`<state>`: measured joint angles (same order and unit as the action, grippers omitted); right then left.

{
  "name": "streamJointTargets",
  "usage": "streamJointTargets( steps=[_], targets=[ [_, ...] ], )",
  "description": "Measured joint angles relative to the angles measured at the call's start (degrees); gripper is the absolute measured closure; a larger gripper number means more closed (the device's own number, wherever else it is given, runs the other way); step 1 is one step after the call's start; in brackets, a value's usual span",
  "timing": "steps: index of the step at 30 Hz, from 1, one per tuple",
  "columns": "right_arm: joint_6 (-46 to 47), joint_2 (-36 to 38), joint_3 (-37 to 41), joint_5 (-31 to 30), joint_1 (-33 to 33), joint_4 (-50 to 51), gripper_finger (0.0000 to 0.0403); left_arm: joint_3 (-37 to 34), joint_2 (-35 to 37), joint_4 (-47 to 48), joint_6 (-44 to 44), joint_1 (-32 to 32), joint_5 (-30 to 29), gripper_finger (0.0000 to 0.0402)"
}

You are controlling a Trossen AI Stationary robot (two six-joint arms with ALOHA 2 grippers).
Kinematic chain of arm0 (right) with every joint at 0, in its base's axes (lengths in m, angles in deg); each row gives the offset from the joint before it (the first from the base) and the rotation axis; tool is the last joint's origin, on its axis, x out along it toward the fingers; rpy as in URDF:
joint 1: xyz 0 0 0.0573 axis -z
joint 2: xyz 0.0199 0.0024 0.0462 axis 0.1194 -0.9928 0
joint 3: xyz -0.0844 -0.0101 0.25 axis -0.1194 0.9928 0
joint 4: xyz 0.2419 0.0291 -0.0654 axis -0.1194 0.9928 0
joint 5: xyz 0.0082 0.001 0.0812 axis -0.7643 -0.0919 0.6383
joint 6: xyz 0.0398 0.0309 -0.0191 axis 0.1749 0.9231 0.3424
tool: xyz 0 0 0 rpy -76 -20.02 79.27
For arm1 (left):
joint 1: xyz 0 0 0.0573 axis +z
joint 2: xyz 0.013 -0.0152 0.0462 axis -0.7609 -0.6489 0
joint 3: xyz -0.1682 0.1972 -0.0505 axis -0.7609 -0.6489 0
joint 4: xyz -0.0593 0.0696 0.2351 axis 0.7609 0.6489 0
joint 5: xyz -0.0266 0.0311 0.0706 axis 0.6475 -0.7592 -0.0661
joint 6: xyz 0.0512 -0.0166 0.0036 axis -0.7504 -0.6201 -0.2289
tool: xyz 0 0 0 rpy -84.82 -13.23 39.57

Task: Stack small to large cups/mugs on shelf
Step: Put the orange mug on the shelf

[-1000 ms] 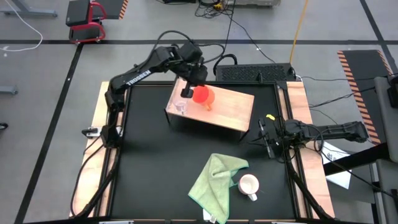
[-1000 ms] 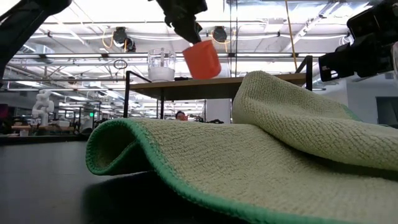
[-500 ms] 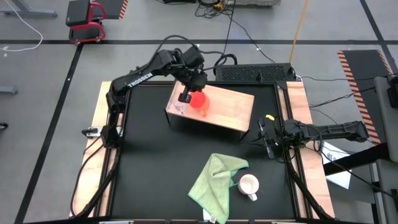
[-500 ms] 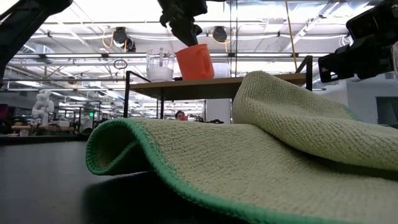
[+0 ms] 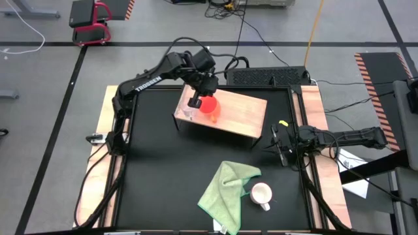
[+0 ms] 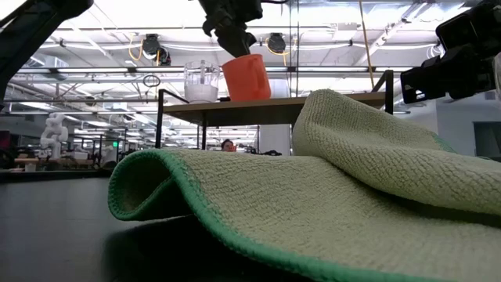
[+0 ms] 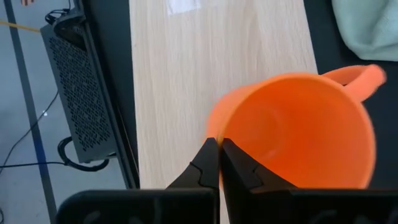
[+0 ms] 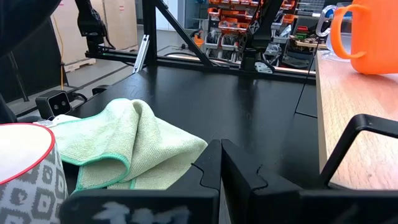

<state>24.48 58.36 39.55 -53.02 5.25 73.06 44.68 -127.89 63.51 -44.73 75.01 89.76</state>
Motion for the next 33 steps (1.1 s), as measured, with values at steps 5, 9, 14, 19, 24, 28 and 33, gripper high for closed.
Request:
streamJointTargets(
  steps=[5,9,14,19,24,28,33],
  targets=[
    [0.0,0.0,0.0,0.0,0.0,0.0,0.0403,-0.1,-0.1,0.3,0.0,0.0,0.8,0.0401],
    [0.0,0.0,0.0,0.0,0.0,0.0,0.0403,-0.2,-0.1,0.6,0.2,-0.1,1.0,0.0401],
    [0.1,0.0,0.0,0.0,0.0,0.0,0.0403,-0.2,-0.1,0.5,0.0,-0.4,1.0,0.0401],
    [0.2,0.0,0.0,0.0,0.0,0.1,0.0403,-0.2,-0.1,0.6,-0.3,-1.3,1.0,0.0401],
    [0.2,0.0,0.0,0.0,0.0,0.1,0.0403,-0.2,-0.1,0.8,-0.4,-2.2,0.3,0.0401],
    [0.2,0.0,0.0,0.0,0.0,0.1,0.0403,-0.2,-0.1,0.5,-0.9,-3.1,0.2,0.0401],
    [0.2,0.0,0.0,0.0,0.0,0.1,0.0403,-0.3,-0.2,-0.6,-1.1,-3.8,-0.1,0.0401]
  ],
)
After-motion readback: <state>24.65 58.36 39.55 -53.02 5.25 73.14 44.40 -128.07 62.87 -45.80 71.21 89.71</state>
